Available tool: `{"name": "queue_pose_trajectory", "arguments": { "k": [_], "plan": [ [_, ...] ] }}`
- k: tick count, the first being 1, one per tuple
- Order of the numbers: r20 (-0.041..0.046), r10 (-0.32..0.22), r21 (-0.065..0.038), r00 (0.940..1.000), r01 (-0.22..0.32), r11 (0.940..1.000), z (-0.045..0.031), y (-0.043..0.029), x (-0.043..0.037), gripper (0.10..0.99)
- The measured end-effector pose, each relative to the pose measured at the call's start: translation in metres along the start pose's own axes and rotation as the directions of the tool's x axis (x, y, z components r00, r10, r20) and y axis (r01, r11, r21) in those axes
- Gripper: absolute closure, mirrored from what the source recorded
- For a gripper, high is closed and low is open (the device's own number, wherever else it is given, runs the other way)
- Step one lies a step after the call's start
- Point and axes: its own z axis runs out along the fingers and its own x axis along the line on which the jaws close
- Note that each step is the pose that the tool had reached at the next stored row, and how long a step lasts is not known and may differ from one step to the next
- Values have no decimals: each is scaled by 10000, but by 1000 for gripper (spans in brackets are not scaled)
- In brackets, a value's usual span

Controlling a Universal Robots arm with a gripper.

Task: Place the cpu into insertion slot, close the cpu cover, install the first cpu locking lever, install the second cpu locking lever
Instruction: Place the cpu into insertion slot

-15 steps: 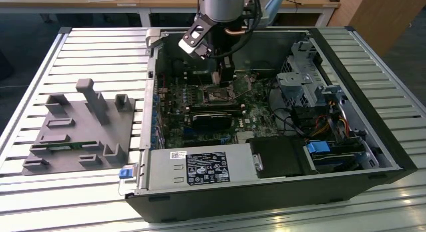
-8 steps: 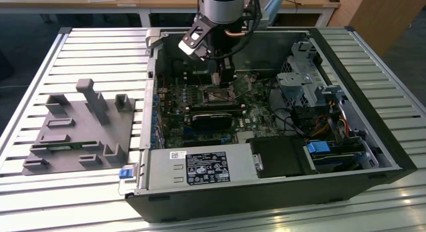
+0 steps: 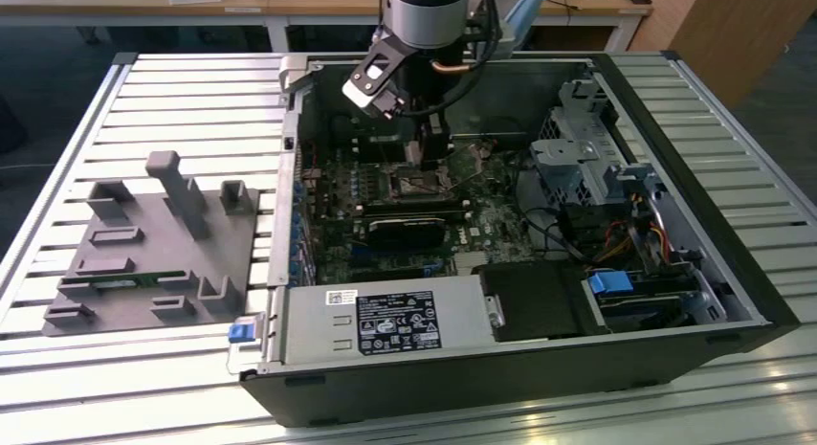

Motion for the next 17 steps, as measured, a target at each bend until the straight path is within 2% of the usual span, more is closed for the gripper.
{"name": "queue_pose_trajectory", "arguments": {
  "k": [3, 9, 17],
  "plan": [
    [3, 2, 8, 10000, -2, 10000, 18, -1, 12, 545],
    [21, 36, 18, 10000, -36, 10000, 92, -5, 92, 545],
    [40, 38, 19, 10000, -38, 10000, 225, -14, 109, 545]
  ]
}}
